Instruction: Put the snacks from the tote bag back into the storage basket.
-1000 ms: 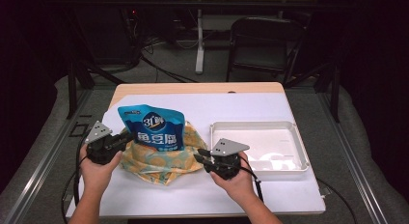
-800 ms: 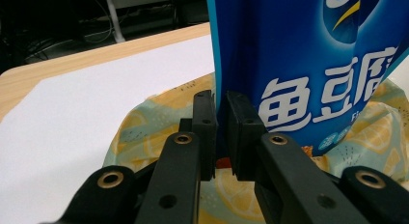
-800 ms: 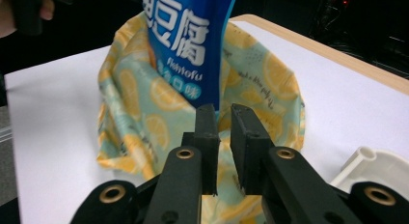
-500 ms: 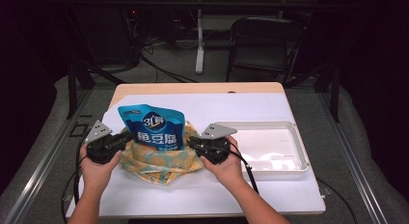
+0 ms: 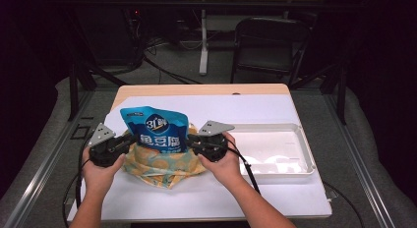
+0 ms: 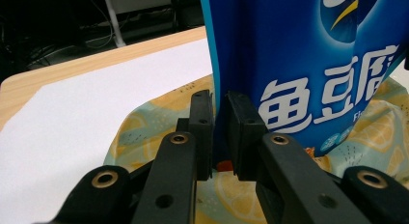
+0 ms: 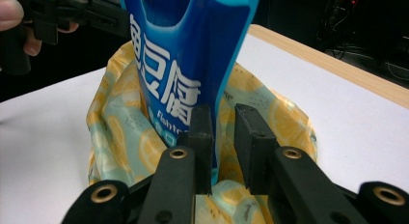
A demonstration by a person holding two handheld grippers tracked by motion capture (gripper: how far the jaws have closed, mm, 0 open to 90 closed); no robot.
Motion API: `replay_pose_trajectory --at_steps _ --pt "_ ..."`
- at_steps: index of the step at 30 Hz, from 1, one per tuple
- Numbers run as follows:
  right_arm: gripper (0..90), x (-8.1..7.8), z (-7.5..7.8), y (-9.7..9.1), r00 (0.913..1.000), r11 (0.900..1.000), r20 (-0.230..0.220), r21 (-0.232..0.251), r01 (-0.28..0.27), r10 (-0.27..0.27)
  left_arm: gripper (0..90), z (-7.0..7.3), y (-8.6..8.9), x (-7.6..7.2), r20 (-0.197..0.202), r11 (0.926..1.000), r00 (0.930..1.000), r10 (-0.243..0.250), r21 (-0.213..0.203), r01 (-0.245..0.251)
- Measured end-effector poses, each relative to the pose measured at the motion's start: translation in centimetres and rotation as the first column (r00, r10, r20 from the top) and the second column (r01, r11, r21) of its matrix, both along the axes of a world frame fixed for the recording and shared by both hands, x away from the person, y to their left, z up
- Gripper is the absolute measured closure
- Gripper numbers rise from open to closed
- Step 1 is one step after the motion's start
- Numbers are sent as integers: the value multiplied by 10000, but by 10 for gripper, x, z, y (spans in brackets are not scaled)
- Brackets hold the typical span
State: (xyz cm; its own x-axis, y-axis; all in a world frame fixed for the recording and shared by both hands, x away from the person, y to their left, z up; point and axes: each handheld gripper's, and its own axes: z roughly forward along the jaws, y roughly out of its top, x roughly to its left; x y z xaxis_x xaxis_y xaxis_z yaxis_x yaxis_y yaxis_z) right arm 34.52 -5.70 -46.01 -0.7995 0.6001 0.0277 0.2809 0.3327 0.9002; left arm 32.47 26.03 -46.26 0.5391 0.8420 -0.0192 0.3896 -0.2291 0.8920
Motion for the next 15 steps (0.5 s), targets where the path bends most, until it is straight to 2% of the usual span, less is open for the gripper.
replay_pose_trajectory --at_steps 15 --pt "834 7 1 12 9999 9999 77 32 -151 151 840 0 0 1 -20 10000 10000 -85 -38 85"
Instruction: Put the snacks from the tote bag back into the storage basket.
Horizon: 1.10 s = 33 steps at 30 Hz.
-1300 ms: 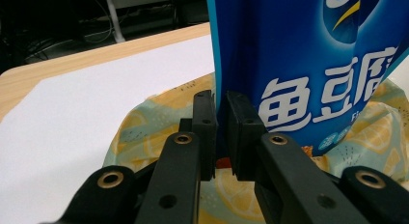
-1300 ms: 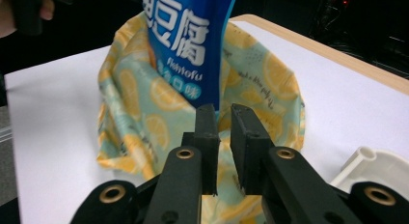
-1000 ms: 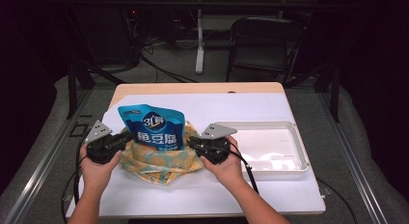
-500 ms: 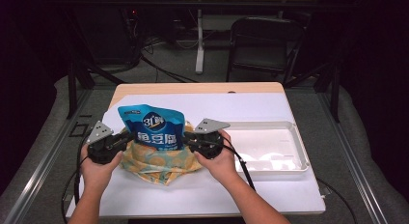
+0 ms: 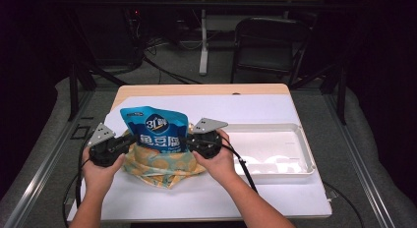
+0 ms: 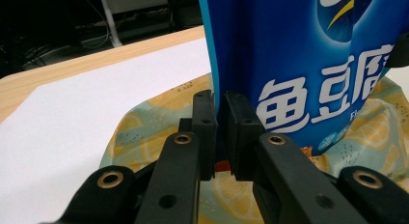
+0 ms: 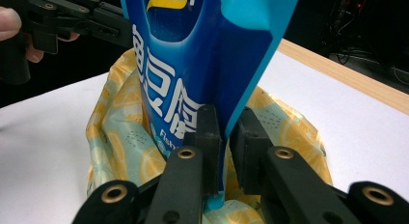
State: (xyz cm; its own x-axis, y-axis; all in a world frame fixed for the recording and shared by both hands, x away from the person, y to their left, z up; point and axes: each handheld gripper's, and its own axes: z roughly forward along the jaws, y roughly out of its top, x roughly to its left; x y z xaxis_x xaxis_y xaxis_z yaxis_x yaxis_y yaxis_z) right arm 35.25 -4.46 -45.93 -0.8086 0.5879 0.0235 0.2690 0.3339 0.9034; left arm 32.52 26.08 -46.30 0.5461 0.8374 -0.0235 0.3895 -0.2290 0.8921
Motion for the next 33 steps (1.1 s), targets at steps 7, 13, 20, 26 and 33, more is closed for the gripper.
replay_pose_trajectory --at_steps 7,13,20,26,33 --pt "878 0 1 0 10000 10000 -24 35 -67 67 849 0 -1 0 57 10000 10000 -7 71 6" --pt "892 1 0 0 9999 9999 -64 90 -138 138 863 0 -1 0 70 10000 10000 -30 83 29" --pt "900 0 0 0 9999 9998 -48 92 -156 157 885 0 -1 -1 108 9999 9999 -53 132 51" --pt "900 -1 0 1 9999 9999 -3 82 -115 115 894 0 -1 -1 126 9999 9999 -57 155 55" --pt "900 -1 1 1 9999 9999 -18 23 -120 120 900 0 -1 -1 144 9998 9999 -62 174 59"
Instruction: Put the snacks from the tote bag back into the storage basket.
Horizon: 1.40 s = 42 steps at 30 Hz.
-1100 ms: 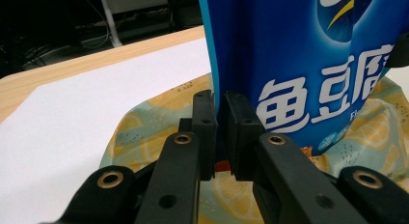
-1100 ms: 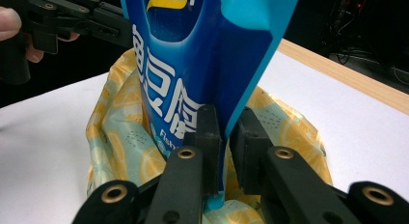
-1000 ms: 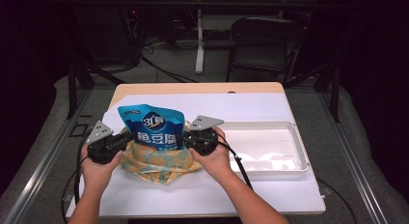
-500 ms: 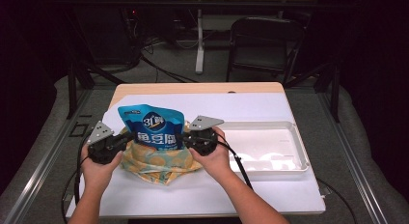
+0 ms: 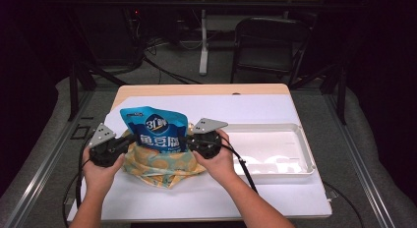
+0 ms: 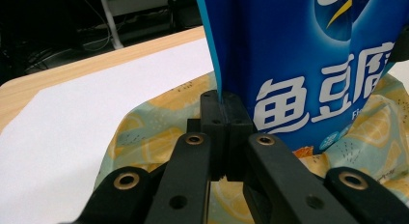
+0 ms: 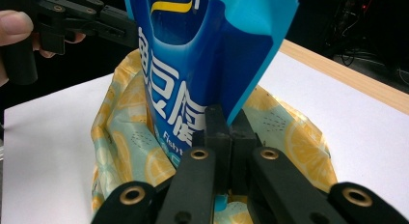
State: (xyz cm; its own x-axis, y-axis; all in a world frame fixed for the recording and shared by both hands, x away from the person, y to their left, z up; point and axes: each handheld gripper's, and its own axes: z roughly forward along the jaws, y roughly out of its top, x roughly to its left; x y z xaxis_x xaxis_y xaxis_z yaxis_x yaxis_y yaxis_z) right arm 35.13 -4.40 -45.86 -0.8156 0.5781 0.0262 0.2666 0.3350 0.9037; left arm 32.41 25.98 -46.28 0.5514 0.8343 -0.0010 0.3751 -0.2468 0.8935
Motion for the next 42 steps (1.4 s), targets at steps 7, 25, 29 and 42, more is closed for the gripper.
replay_pose_trajectory --at_steps 7,25,29,42 --pt "900 -1 1 0 10000 10000 -11 -4 11 -11 900 1 0 0 -13 10000 10000 7 62 -7" --pt "900 -3 10 -2 9998 10000 194 44 -8 7 900 11 0 -3 317 10000 9995 1 81 -4" --pt "900 -4 14 -1 9995 9999 320 116 -10 6 900 15 1 -4 399 10000 9992 9 35 -10" --pt "900 -6 33 -3 9984 9999 569 159 -29 20 900 31 1 -7 736 9998 9973 -30 -172 43"
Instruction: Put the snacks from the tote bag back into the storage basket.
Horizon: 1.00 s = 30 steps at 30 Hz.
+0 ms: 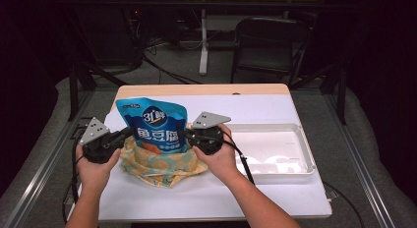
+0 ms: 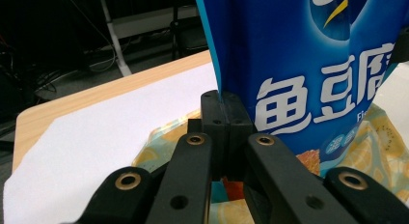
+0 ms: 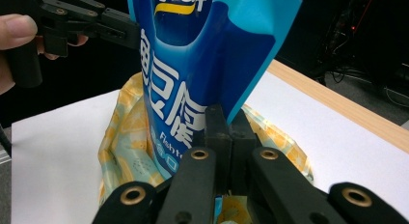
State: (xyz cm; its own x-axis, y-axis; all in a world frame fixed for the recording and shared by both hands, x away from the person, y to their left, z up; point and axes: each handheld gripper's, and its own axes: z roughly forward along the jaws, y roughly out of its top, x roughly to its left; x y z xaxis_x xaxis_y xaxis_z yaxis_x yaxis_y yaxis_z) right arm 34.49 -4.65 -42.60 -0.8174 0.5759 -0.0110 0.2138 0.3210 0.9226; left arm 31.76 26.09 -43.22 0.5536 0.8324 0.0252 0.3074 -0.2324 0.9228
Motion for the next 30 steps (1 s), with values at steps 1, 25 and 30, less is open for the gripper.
replay_pose_trajectory --at_steps 1,25,30 --pt "900 0 2 0 10000 10000 19 -1 -9 9 900 1 0 0 21 10000 10000 0 19 0" --pt "900 3 30 -7 9993 9999 376 139 -10 4 900 25 -5 1 281 9999 9996 -51 -116 54" --pt "900 4 34 -8 9993 9999 373 171 -17 11 900 28 -5 2 297 9999 9995 -52 -107 55"
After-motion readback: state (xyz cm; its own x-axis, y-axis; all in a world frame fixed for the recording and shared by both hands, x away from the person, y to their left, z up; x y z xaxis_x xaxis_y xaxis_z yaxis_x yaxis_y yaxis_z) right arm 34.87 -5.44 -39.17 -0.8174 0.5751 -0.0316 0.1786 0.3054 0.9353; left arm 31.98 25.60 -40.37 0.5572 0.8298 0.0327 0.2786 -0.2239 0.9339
